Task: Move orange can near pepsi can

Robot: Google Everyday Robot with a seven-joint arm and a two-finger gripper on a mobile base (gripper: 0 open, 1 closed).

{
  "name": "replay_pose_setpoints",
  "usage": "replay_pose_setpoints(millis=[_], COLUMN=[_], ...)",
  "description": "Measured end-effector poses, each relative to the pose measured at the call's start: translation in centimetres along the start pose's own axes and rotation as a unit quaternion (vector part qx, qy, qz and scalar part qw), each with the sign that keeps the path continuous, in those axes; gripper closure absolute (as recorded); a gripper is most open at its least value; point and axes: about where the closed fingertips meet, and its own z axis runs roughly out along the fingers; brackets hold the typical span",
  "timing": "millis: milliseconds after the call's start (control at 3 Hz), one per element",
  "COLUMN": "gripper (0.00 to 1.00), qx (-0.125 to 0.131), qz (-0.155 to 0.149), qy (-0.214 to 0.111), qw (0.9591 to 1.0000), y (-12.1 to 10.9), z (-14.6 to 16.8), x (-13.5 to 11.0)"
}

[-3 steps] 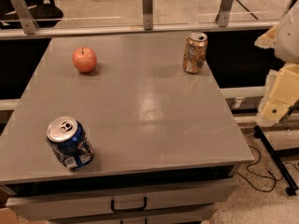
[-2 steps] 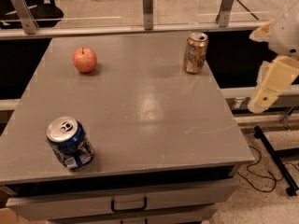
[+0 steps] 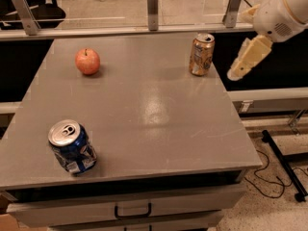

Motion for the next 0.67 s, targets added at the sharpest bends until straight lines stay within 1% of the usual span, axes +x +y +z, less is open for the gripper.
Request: replay_pose_setpoints(millis=[333, 667], gripper=[0.00, 0.00], qx=[0.012, 0.001], qz=[0.028, 0.071], qy=[-0.059, -0.106], qw=[0.9978, 0.9919], y=[-4.0, -6.4], z=[3.7, 7.2], x=[-0.8, -0.9])
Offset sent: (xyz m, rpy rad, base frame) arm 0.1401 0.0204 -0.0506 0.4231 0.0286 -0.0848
